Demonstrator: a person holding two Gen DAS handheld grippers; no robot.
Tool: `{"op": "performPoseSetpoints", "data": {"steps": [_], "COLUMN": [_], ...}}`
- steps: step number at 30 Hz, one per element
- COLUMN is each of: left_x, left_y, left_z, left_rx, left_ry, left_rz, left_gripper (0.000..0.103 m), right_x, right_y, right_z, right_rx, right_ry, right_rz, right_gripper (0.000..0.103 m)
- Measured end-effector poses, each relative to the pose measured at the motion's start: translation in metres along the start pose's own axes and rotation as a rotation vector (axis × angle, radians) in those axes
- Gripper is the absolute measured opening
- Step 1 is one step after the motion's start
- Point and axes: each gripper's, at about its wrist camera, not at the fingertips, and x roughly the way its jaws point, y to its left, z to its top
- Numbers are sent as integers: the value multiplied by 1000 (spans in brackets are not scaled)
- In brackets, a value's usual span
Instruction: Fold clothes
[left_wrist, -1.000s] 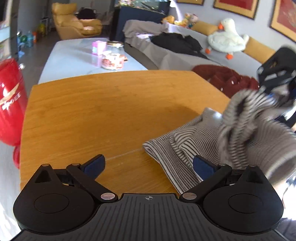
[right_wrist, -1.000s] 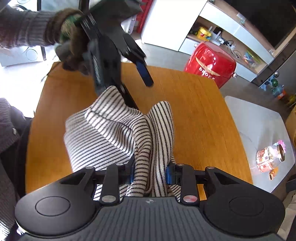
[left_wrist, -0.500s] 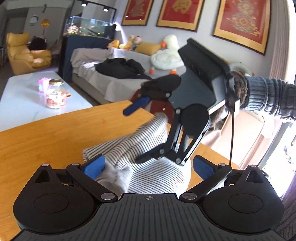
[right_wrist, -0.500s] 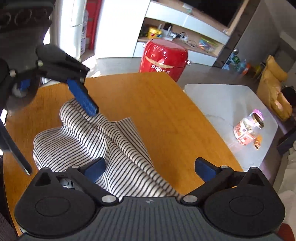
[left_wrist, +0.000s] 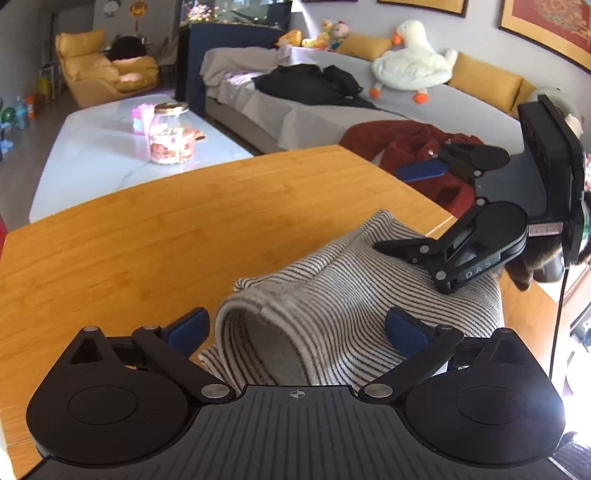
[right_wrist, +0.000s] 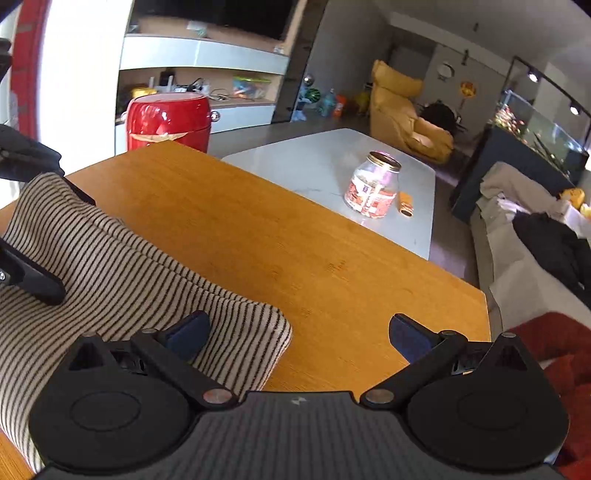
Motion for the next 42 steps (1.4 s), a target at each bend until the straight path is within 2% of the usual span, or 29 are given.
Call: {"op": "performPoseSetpoints", "data": {"steps": [3,6,10,14,17,21,22,23,26,28,32,35,39,42], "left_x": [-13,-14,16,37,42,44,45,45,44,40,23,9,-10,-21], "left_y": [-9,-15,-15,14,34,39,39,40,41,40,45,48,53,49], "left_z": [10,22,24,17,9,2,1,-1,-4,-7,-19,-30,-44,-52], "left_rx": [63,92,115,-37,-156,-199,-207,-215,-233,-248,-302,-345,-403,-433], "left_ry": [-43,-67,23,82,85,70,65,61,52,47,27,11,-11,-21], "left_rz": [2,-40,-70,-159,-207,-225,-228,-230,-225,-207,-162,-126,-79,-69], "left_gripper": [103,103,103,103,103,103,103,103,103,103,103,103,103,103], "right_x": [-1,-5,-11,-48,-71,-87,-88,-85,-75,-62,-40,-28,-14,-2], "right_y": [2,5,-1,-20,-27,-24,-20,-13,5,9,9,8,8,9], "right_z": [-7,-14,-11,-22,-47,-82,-88,-88,-85,-76,-62,-47,-27,-14], "right_rx": [60,112,143,308,448,644,671,660,631,623,566,517,449,385], "right_ry": [-4,-8,16,25,82,171,184,185,189,199,163,143,113,82], "right_rz": [-23,-45,-19,104,179,304,339,356,389,396,387,355,269,183], "right_gripper": [103,103,103,103,103,102,98,90,79,79,80,82,85,91]}}
